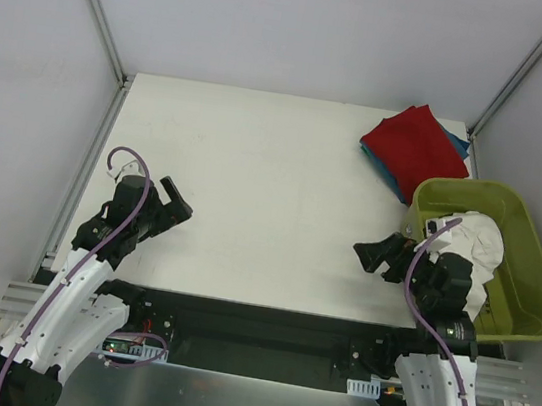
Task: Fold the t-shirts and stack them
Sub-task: Grab crumpled tshirt from bin with the right arm
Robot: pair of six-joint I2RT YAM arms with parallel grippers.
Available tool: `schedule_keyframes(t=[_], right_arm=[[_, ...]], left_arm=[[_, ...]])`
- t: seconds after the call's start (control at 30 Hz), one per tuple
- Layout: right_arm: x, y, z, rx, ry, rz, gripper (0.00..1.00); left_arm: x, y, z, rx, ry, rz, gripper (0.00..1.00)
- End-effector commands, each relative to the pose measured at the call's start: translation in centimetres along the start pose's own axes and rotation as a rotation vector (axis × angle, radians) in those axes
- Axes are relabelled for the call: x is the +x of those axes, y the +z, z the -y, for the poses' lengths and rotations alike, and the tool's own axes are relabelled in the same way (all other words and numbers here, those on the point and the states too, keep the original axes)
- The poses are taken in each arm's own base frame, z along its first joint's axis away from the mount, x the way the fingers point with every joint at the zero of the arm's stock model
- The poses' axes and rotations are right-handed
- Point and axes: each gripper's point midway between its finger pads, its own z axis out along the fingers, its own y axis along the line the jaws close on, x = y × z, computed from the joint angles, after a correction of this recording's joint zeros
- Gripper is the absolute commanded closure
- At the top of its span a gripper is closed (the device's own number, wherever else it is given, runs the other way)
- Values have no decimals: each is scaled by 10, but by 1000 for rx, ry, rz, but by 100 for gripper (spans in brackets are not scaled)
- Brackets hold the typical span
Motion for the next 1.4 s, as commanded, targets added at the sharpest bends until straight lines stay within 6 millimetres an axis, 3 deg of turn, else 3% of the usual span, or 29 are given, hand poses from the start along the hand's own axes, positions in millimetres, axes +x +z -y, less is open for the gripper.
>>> schedule_keyframes(t=[0.0, 0.07, 0.1, 0.13, 0.2, 0.23, 0.27, 0.33, 0.4, 0.5, 0.6, 0.7, 0.83, 1.0, 1.23, 1.33, 1.37], right_arm=[[-55, -27, -42, -75, -127, 128, 3], [-73, -32, -35, 23, -134, 142, 3], [-71, -35, -23, 104, -118, 109, 3], [-94, -40, -12, 227, -105, 144, 3], [-99, -47, 13, 405, -57, 113, 3], [-113, -49, 39, 574, -15, 134, 3], [-117, -52, 51, 652, 13, 136, 3], [-119, -57, 90, 839, 115, 105, 3], [-126, -58, 107, 898, 190, 119, 3], [-134, -77, 148, 1074, 305, 173, 3], [-136, -99, 185, 1275, 357, 221, 3], [-129, -102, 220, 1407, 382, 155, 3], [-116, -93, 253, 1467, 437, 76, 3], [-105, -63, 287, 1429, 467, 11, 1], [-84, -36, 306, 1382, 506, -30, 11], [-81, -35, 309, 1373, 516, -29, 28], [-78, -33, 310, 1366, 515, -24, 44]], left_arm=[[-3, 0, 4, 23, -1, 21, 1], [-4, 0, 4, 21, -3, 23, 1], [-5, 0, 4, 22, -3, 24, 1], [-5, 0, 5, 24, -3, 24, 1], [-6, 1, 7, 27, -4, 27, 1], [-6, 1, 7, 30, -2, 26, 1], [-4, 2, 6, 25, 3, 19, 1], [-2, 3, 5, 24, 2, 13, 1], [1, 5, 3, 22, 0, 0, 1], [1, 3, 7, 37, 4, -2, 1], [-3, 2, 8, 38, 3, 10, 1], [-1, 1, 10, 48, 9, 1, 1], [-1, 0, 11, 57, 4, 3, 1], [-6, -3, 14, 65, 4, 18, 1], [-3, -3, 14, 74, 5, 7, 1], [-4, -7, 18, 98, 7, 10, 1], [-3, -8, 20, 107, 7, 7, 1]])
